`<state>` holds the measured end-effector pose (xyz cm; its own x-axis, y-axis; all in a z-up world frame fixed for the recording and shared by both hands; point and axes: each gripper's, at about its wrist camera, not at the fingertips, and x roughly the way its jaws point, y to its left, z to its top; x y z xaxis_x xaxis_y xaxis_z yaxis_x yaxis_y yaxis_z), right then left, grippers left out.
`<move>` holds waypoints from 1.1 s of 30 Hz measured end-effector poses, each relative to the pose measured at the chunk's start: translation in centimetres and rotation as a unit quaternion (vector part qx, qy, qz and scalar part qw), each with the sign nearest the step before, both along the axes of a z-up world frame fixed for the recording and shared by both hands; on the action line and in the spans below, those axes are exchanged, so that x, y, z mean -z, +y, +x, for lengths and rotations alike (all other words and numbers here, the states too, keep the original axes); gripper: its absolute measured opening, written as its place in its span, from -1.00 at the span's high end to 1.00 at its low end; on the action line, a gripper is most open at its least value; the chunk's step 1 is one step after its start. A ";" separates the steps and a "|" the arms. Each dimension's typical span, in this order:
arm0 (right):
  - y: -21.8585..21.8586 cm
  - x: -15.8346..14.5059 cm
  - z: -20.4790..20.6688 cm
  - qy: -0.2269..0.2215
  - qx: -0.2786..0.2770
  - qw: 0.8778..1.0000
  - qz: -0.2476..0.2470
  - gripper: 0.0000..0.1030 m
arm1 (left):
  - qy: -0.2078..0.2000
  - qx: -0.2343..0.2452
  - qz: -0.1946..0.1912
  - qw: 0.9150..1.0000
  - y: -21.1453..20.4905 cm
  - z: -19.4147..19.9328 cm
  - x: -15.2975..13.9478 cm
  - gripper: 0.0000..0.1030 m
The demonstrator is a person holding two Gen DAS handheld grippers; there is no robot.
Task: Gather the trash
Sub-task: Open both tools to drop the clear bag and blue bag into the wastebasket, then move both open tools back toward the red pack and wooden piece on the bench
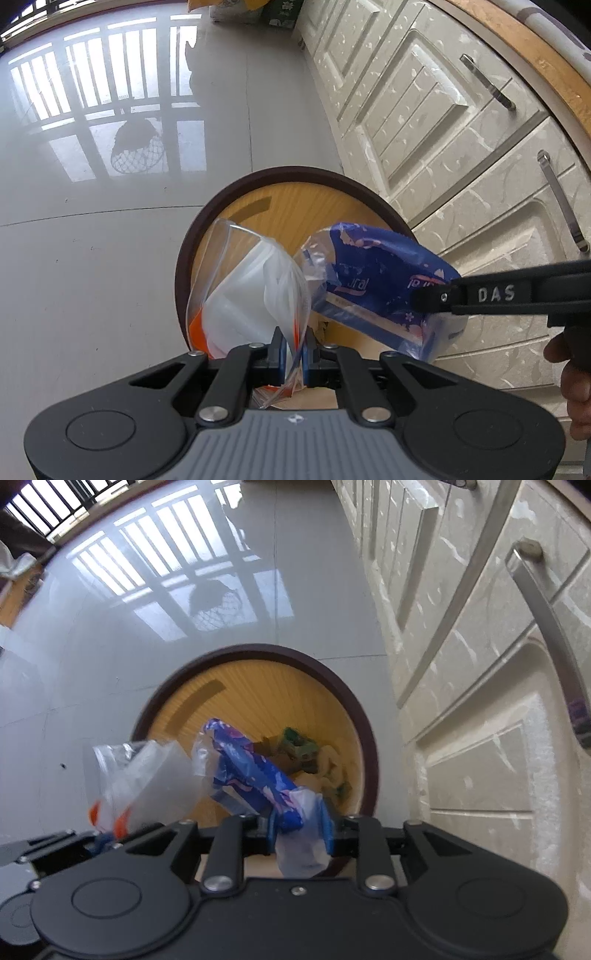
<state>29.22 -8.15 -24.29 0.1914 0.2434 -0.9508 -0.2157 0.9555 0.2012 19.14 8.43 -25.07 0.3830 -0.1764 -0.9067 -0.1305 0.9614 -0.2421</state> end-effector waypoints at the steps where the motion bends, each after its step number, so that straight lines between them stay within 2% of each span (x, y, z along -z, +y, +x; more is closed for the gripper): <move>1: 0.0 0.1 0.0 0.003 -0.002 1.000 0.005 0.36 | 0.001 -0.003 0.001 1.000 0.1 0.1 0.0 0.85; 2: 0.1 0.2 0.0 0.005 -0.003 1.000 0.004 0.27 | 0.001 -0.006 0.002 1.000 0.2 0.0 0.1 0.84; 3: 0.2 0.3 -0.1 0.005 -0.007 1.000 -0.001 0.09 | 0.002 -0.009 0.004 1.000 0.4 0.0 0.1 0.85; 4: 0.4 0.3 -0.3 0.002 -0.012 1.000 -0.007 0.03 | 0.003 -0.011 0.005 1.000 0.6 0.0 0.1 0.85; 15: 0.6 -0.4 -0.6 -0.021 -0.042 0.998 -0.045 -0.39 | -0.006 0.004 0.010 1.000 -0.1 0.7 0.1 0.84; 18: 0.4 -0.8 -0.7 -0.026 -0.048 0.997 -0.045 -0.50 | -0.010 0.006 0.026 1.000 -0.3 1.2 0.1 0.75; 20: 0.3 -0.9 -0.8 -0.025 -0.051 0.997 -0.044 -0.56 | 0.003 0.005 0.040 0.999 -0.3 1.6 0.4 0.32; 22: 0.2 -1.0 -0.9 -0.024 -0.058 0.997 -0.044 -0.64 | 0.012 0.008 0.049 0.999 -0.2 1.6 0.4 0.16; 33: -0.2 -1.8 -2.0 -0.031 -0.099 0.993 -0.058 -0.89 | 0.028 0.001 0.064 0.998 0.5 0.5 -0.6 -0.11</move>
<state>27.22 -8.38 -22.46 0.2096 0.1725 -0.9624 -0.4102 0.9090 0.0736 19.62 8.98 -24.47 0.3310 -0.0583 -0.9418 -0.1391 0.9842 -0.1098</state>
